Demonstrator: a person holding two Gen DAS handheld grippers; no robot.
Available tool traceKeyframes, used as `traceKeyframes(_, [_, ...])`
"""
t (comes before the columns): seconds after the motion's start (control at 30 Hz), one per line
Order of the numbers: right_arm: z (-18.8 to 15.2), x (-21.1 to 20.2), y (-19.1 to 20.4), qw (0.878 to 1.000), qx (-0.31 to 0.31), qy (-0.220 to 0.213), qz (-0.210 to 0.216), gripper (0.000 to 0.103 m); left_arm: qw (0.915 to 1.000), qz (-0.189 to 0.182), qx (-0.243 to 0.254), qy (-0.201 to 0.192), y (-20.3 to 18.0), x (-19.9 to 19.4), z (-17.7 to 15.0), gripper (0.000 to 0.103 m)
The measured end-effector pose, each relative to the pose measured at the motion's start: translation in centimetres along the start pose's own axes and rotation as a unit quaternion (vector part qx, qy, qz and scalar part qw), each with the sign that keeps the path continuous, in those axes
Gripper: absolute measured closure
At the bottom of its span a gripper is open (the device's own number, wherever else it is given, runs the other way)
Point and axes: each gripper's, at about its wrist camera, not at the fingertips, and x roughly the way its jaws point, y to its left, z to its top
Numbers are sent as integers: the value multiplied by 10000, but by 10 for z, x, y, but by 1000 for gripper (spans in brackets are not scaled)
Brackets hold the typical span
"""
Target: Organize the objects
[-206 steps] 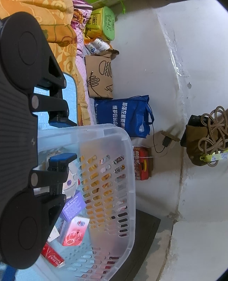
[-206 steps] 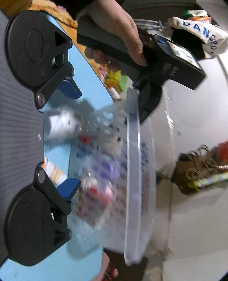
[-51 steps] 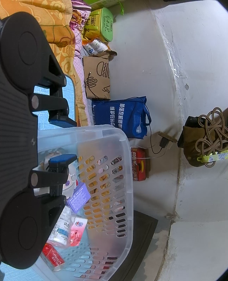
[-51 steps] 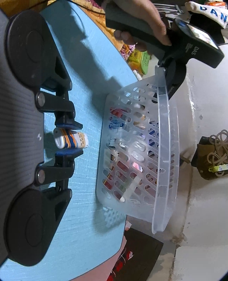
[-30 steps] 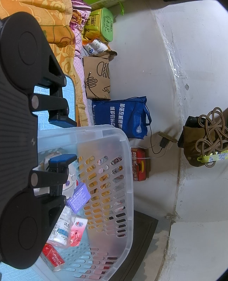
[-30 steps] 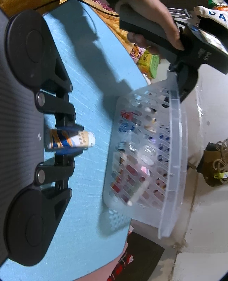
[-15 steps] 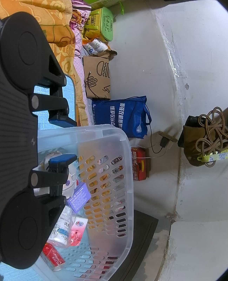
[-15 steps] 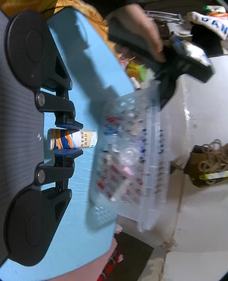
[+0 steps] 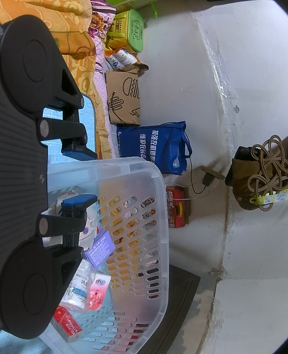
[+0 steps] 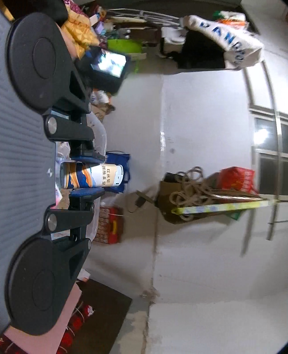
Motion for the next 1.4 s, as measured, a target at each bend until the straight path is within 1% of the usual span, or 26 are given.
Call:
traceKeyframes(0.07, [8, 38, -5, 9994, 76, 330, 49, 76, 10000, -24, -2, 1, 1, 0, 0, 65])
traceKeyframes(0.13, [9, 66, -10, 9977, 202, 637, 96, 76, 10000, -34, -11, 12, 1, 0, 0, 65])
traceKeyframes(0.2, [6, 87, -11, 9960, 202, 868, 38, 76, 10000, -39, -11, 12, 1, 0, -1, 65])
traceKeyframes(0.3, [0, 105, -18, 9939, 292, 1062, -27, 76, 10000, -40, -9, 11, 2, 0, -1, 65])
traceKeyframes(0.37, [-4, 113, -22, 9938, 358, 1056, 10, 75, 10000, -38, -8, 3, 1, 0, -1, 65])
traceKeyframes(0.4, [-5, 114, -24, 9942, 353, 1016, 0, 71, 10000, -37, -11, 2, 1, 0, -1, 65])
traceKeyframes(0.43, [-6, 117, -25, 9948, 293, 976, -40, 49, 10000, -41, -13, 7, 1, 0, -2, 65])
traceKeyframes(0.47, [-6, 120, -27, 9948, 255, 970, -171, 25, 10000, -42, -13, 8, 1, 0, -2, 65])
traceKeyframes(0.5, [-8, 115, -30, 9950, 283, 918, -288, 18, 10000, -37, -16, 11, 1, 0, -1, 65])
traceKeyframes(0.53, [-10, 113, -33, 9948, 340, 901, -337, 17, 10000, -39, -16, 13, 1, 0, -1, 65])
traceKeyframes(0.63, [-16, 108, -41, 9934, 575, 966, -204, 17, 10000, -40, -6, 8, 1, 0, -1, 64])
traceKeyframes(0.73, [-21, 99, -43, 9940, 552, 913, -236, 17, 10000, -34, 2, 2, 0, 0, -1, 63])
traceKeyframes(0.8, [-23, 94, -44, 9942, 568, 891, -174, 14, 10000, -40, 5, 4, 0, 0, -1, 63])
traceKeyframes(0.83, [-24, 89, -44, 9945, 587, 857, -143, 10, 10000, -37, -3, 4, 0, 0, -1, 63])
traceKeyframes(0.87, [-25, 84, -45, 9948, 602, 808, -119, 5, 10000, -29, -6, 6, 0, -1, -1, 63])
traceKeyframes(0.9, [-25, 81, -46, 9952, 611, 755, -107, 3, 10000, -22, 0, 3, 0, 0, -1, 63])
traceKeyframes(1.0, [-29, 64, -49, 9957, 713, 590, -46, 2, 10000, -14, -2, 5, 0, 0, 0, 63])
traceKeyframes(1.1, [-43, 33, -55, 9952, 942, 256, 54, 0, 10000, -42, 4, -11, 0, 0, -1, 63])
traceKeyframes(1.2, [-55, 6, -58, 9950, 992, -30, -62, 0, 10000, 16, 27, -51, -1, -1, -1, 63])
traceKeyframes(1.27, [-62, -5, -61, 9948, 987, -114, -232, 0, 10000, 55, 37, -62, -2, -1, -1, 62])
traceKeyframes(1.33, [-71, -10, -66, 9937, 1081, -104, -268, 0, 9997, 176, 98, -137, -4, -2, -2, 53])
traceKeyframes(1.37, [-76, -12, -69, 9927, 1180, -143, -221, 0, 9994, 244, 138, -196, -6, -3, -3, 37])
traceKeyframes(1.4, [-83, -13, -72, 9912, 1301, -183, -155, 0, 9991, 311, 110, -260, -6, -4, -5, 23])
